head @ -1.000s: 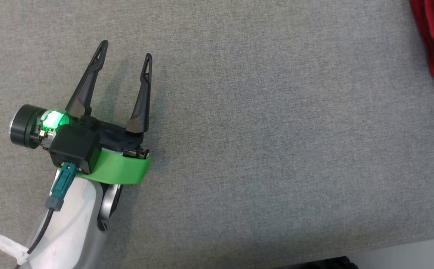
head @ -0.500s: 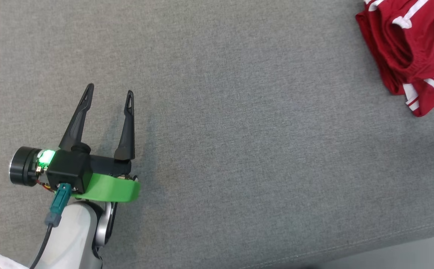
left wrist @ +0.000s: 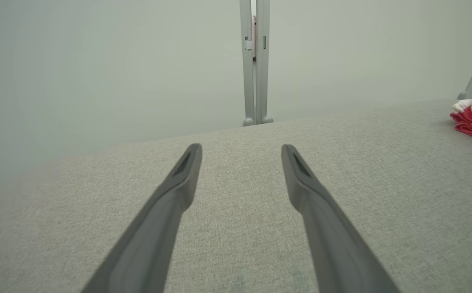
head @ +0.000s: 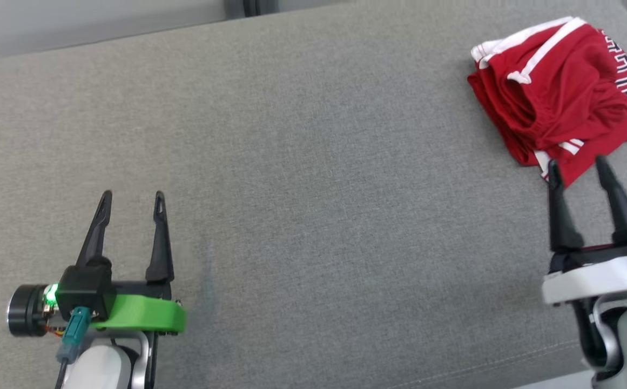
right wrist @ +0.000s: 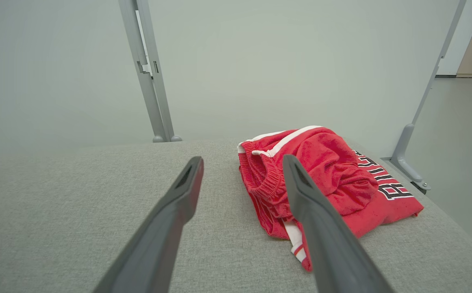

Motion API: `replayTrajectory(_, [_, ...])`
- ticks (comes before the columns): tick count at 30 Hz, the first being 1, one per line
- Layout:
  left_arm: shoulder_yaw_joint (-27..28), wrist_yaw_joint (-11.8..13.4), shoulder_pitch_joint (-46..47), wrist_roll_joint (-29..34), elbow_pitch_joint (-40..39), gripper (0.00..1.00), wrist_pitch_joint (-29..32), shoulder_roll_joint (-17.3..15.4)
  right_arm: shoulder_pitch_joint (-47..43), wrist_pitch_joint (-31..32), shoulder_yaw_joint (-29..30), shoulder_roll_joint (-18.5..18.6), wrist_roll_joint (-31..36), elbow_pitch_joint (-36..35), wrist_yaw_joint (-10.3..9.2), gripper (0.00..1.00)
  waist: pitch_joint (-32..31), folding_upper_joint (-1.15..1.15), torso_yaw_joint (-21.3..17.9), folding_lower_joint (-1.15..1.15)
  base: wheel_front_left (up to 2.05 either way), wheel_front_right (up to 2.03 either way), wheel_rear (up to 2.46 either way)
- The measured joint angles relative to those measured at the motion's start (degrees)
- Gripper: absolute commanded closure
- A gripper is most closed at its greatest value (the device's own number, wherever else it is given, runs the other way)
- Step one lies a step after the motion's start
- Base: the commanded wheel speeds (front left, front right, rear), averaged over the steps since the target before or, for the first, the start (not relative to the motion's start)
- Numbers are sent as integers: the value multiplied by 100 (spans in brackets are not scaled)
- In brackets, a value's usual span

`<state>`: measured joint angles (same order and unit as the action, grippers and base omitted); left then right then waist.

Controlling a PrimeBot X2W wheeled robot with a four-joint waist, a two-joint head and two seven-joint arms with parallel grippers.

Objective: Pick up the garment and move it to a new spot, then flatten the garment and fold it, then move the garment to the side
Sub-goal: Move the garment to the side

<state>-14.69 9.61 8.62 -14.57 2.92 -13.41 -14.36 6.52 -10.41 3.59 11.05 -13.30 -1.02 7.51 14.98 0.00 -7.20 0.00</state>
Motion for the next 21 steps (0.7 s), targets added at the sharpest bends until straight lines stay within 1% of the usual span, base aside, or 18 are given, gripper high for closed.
replayTrajectory(3, [67,59,-162,-55,48,0,-10,-2,-190,77,-132,-133,42,-197,2,0,-165,0,102,0,0,0,0])
replayTrajectory(8, [130,147,-407,-119,127,0,-29,-4,-495,235,-230,-240,90,-391,1,0,-378,0,372,0,0,0,0])
replayTrajectory(14, [116,159,-708,-189,223,0,-57,-10,-846,453,-252,-252,144,-560,1,0,-712,0,632,0,0,0,0])
replayTrajectory(21, [45,159,-961,-211,307,0,-76,-21,-1227,624,-269,-258,163,-672,1,0,-1092,0,786,0,0,0,0])
